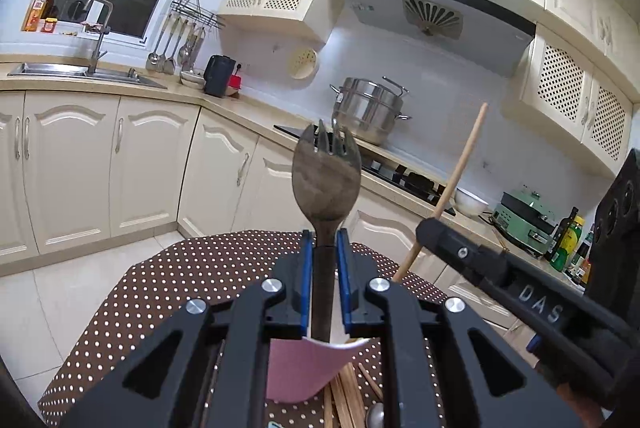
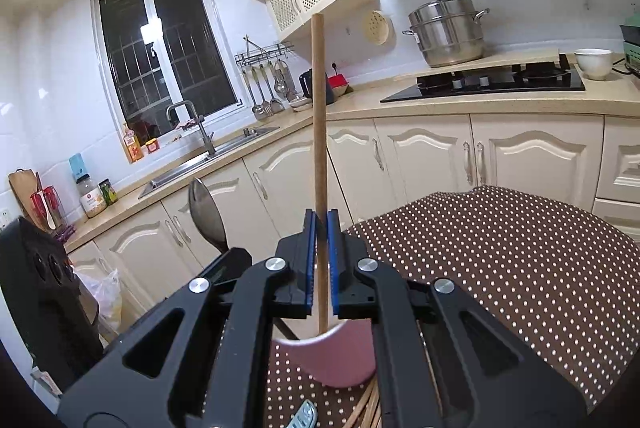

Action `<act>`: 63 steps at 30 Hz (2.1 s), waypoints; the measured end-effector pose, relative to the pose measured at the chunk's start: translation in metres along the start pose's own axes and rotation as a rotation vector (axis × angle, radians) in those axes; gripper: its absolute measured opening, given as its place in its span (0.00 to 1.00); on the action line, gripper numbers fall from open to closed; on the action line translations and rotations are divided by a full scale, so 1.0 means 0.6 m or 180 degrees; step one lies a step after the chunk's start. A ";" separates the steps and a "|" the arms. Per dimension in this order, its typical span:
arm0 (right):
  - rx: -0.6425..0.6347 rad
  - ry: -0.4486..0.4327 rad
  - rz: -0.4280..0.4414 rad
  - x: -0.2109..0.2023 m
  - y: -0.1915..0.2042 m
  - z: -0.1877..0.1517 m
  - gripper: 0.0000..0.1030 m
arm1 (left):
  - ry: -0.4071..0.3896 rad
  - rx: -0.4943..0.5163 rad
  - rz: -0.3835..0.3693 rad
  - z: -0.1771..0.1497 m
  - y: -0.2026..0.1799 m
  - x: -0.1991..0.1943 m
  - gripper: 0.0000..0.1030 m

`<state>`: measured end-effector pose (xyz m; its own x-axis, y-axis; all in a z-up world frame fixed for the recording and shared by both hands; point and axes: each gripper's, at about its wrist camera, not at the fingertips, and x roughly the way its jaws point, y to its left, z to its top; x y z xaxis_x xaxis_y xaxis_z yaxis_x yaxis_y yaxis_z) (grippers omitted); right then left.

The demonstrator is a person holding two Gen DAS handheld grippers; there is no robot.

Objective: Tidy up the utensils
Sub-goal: 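Lower the fork into the pink cup with the left tool while the right tool drops the chopstick in, then grasp the light-blue knife with the left tool while the right tool grasps another chopstick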

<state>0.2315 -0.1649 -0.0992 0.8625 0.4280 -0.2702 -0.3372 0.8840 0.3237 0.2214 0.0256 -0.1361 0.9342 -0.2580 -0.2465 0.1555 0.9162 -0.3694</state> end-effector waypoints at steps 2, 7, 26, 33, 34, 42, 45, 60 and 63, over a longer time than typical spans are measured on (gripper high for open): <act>0.0013 0.0016 -0.0004 -0.003 0.001 -0.005 0.07 | 0.0057 0.0011 -0.0032 -0.003 -0.002 -0.004 0.12; 0.0050 0.0073 -0.0019 -0.007 0.001 -0.017 0.07 | 0.0189 0.0060 -0.0083 -0.011 -0.008 -0.014 0.21; 0.0149 0.0293 -0.0089 -0.017 0.007 -0.035 0.11 | 0.0465 -0.0042 0.0054 -0.008 0.012 -0.066 0.53; 0.0186 0.0236 -0.0070 -0.036 0.007 -0.033 0.45 | 0.0730 -0.0056 0.0131 -0.013 0.023 -0.082 0.53; 0.0183 0.0229 -0.0064 -0.041 0.007 -0.032 0.46 | 0.0784 -0.0002 0.0165 -0.015 0.022 -0.085 0.53; 0.0074 0.0339 -0.0236 -0.077 -0.013 -0.039 0.54 | 0.1516 0.0263 0.0188 -0.050 0.016 -0.074 0.53; -0.0067 0.0455 -0.0347 -0.090 -0.024 -0.050 0.56 | 0.1897 0.0416 0.0271 -0.077 0.010 -0.053 0.53; -0.0224 0.1287 -0.0662 -0.089 -0.098 -0.095 0.57 | 0.2724 0.0712 0.0701 -0.164 0.007 0.011 0.53; -0.0219 0.1601 -0.0705 -0.074 -0.118 -0.110 0.57 | 0.2725 0.0690 0.0702 -0.164 0.009 0.012 0.53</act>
<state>0.1924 -0.2340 -0.1698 0.6348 0.2525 -0.7303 -0.2067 0.9662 0.1544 0.1972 -0.0014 -0.2277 0.4056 -0.1304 -0.9047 0.1394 0.9870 -0.0797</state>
